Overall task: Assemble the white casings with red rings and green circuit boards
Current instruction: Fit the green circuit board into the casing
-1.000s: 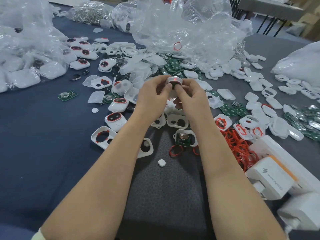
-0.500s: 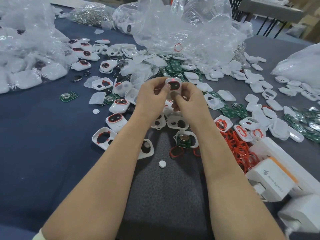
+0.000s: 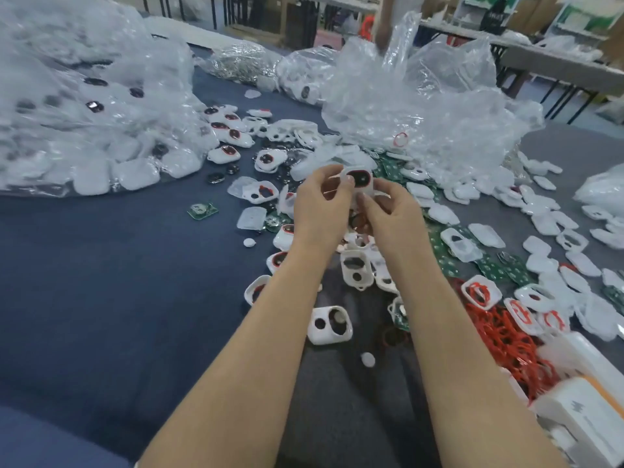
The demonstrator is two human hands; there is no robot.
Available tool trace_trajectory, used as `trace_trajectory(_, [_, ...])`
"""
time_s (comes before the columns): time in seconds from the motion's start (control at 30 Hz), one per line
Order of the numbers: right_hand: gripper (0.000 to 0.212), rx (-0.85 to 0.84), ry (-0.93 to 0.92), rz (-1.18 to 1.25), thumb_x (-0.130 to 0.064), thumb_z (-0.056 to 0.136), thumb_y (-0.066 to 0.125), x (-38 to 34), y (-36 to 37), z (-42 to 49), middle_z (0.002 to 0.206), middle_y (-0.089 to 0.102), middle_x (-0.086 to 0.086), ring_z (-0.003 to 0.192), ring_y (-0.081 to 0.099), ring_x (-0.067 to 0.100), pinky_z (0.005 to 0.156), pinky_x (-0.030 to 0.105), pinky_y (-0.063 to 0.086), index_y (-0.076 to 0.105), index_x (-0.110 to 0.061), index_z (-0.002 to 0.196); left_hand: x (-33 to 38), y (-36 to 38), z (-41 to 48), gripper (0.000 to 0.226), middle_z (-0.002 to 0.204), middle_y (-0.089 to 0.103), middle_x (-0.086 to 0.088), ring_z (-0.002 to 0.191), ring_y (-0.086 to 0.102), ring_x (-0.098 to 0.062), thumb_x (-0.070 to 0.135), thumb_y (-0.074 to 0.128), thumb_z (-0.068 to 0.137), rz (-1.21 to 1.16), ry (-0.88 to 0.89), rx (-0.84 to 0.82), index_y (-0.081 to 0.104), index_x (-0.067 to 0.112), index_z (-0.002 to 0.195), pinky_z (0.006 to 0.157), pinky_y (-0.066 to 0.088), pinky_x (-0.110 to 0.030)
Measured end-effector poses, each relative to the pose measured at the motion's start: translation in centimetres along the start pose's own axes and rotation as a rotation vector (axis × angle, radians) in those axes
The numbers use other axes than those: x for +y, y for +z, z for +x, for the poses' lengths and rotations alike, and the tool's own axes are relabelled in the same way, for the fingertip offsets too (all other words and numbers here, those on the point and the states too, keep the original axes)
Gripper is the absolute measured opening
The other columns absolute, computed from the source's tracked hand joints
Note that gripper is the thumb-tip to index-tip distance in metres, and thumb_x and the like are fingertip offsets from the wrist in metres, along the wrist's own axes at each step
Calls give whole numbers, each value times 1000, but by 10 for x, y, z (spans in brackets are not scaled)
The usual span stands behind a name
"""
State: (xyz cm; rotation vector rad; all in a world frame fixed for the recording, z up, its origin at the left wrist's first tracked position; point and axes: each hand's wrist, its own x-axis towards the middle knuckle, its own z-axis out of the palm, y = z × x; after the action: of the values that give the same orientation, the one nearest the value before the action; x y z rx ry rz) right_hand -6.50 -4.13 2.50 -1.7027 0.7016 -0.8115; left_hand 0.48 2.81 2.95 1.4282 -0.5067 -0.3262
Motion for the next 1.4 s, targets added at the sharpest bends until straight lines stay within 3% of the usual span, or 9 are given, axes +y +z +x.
trace_trajectory(0.13, [15,-79,35,120,-10,92,60,-33,76,17,75,64,4,53,59,8,54,24,53,51,-7,105,19,-54,26,20,96,64,1,89,61,-11,13,56,95,-153,-58,216,58,9,114,84,51,-22])
trace_trajectory(0.33, [3,-278,68,185,-6,91,58,-85,218,37,76,63,11,61,61,15,56,26,52,59,-7,88,42,-160,68,35,124,59,-26,115,57,-39,6,47,92,-225,-92,547,53,-9,124,95,48,-45])
trace_trajectory(0.4, [19,-372,92,210,-4,92,54,-101,254,42,95,64,25,71,62,23,54,24,48,59,3,110,43,-187,81,41,133,54,-23,120,55,-35,9,47,93,-221,-84,605,48,-5,132,91,50,-37])
trace_trajectory(0.5, [52,-554,116,199,5,93,47,-108,275,46,130,51,25,80,61,27,44,17,40,36,-3,142,37,-200,87,34,127,58,-12,97,62,-14,11,47,95,-213,-66,625,52,4,128,60,47,-9])
trace_trajectory(0.63, [25,-405,11,73,4,92,44,-79,233,54,100,63,18,65,62,19,67,27,55,58,-2,112,21,-188,84,27,122,58,-7,84,55,-7,9,47,94,-194,-95,614,56,8,120,61,42,-5])
trace_trajectory(0.73, [16,-245,-98,-371,-8,89,55,-51,174,65,96,69,10,83,65,21,86,37,51,67,-10,99,16,-169,82,18,107,58,-1,86,51,-9,9,47,94,-207,-120,550,57,12,109,66,41,-9])
trace_trajectory(0.9, [26,-455,-119,-1176,-33,88,59,-18,139,49,111,63,6,107,57,30,88,36,45,62,-15,107,12,-132,75,14,107,58,1,89,53,-7,10,49,94,-170,-136,432,56,15,105,74,40,-9])
trace_trajectory(1.2, [32,-154,-204,-571,-25,90,61,-23,86,42,85,63,9,82,59,27,72,33,43,50,-10,117,7,-98,53,14,96,56,-1,82,50,-8,8,49,94,-82,-134,284,57,13,104,72,41,-18])
trace_trajectory(1.4, [48,-332,-110,-482,-22,90,63,-26,86,25,119,62,9,101,62,26,94,37,47,45,-15,134,5,-86,43,13,84,53,5,84,50,-11,5,48,93,-40,-102,266,56,13,100,76,42,-19])
